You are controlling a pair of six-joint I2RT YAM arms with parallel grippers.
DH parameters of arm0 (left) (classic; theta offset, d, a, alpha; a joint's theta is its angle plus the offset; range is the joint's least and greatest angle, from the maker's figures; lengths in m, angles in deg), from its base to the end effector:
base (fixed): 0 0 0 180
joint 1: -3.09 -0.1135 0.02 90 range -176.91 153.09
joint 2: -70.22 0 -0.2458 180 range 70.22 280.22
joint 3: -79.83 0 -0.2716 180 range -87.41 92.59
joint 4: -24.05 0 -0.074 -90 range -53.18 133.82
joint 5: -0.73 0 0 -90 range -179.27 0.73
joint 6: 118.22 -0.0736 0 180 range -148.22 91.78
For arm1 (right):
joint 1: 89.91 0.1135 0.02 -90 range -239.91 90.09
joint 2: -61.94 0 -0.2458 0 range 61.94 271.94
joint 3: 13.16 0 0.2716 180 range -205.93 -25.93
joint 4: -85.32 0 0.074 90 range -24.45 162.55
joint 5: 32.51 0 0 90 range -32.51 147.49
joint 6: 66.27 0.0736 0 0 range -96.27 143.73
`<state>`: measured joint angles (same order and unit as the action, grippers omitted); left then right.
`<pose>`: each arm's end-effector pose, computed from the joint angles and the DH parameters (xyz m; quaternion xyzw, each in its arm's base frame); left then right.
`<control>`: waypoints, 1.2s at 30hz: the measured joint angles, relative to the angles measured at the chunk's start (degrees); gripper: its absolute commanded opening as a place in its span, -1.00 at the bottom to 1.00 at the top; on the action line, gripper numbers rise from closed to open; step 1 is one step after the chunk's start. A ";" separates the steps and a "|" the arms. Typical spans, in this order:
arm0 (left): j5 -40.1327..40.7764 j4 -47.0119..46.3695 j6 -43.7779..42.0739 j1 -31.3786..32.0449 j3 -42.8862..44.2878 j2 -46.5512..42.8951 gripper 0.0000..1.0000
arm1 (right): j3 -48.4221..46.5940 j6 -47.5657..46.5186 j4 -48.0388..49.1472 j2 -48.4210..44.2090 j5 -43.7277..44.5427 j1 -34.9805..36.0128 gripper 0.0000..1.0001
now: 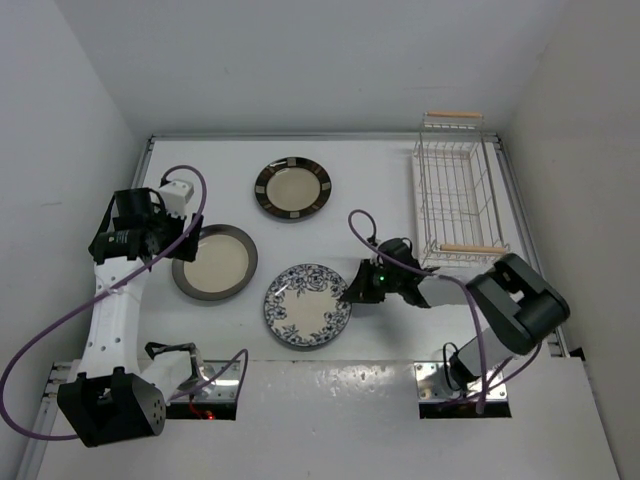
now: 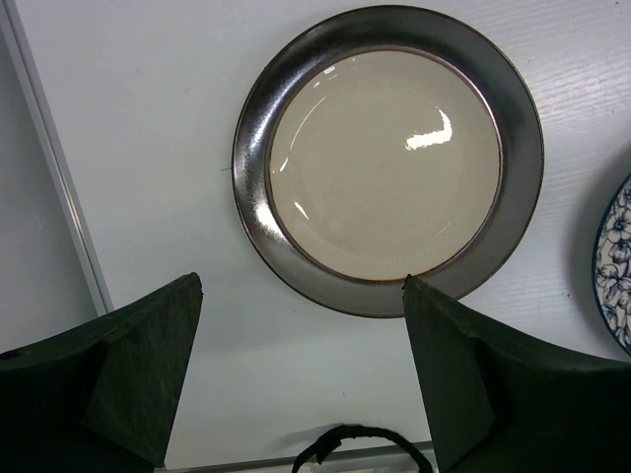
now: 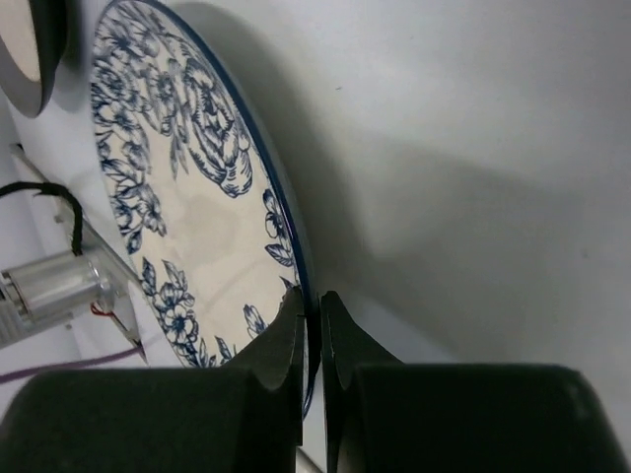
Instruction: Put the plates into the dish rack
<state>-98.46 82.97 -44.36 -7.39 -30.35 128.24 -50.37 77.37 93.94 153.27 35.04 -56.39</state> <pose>0.2533 0.0349 0.2701 0.0751 0.9252 0.0113 0.3717 0.2216 0.1805 0.0379 0.0860 0.9068 0.3866 0.1448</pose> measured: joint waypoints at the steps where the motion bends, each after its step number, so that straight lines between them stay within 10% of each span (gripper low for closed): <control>1: 0.00 -0.02 0.00 0.00 0.00 0.00 0.73 | -0.11 -1.09 -2.56 -2.51 0.33 -0.02 -1.00; 9: 0.09 -0.48 0.13 0.00 0.00 0.35 0.76 | -18.93 -16.31 -31.52 -22.14 9.70 -5.29 -1.00; 19: 0.20 -2.51 0.11 0.02 0.76 6.03 0.76 | -56.92 -35.82 -47.15 -22.62 28.17 -25.42 -1.00; 36: 2.45 -3.69 0.13 4.28 2.58 14.62 0.76 | -38.62 -65.88 -38.05 -21.16 42.21 -40.17 -1.00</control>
<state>-96.01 79.28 -44.23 -3.10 -27.77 142.86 -88.99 11.50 55.89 132.11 77.24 -96.56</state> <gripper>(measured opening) 0.876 0.034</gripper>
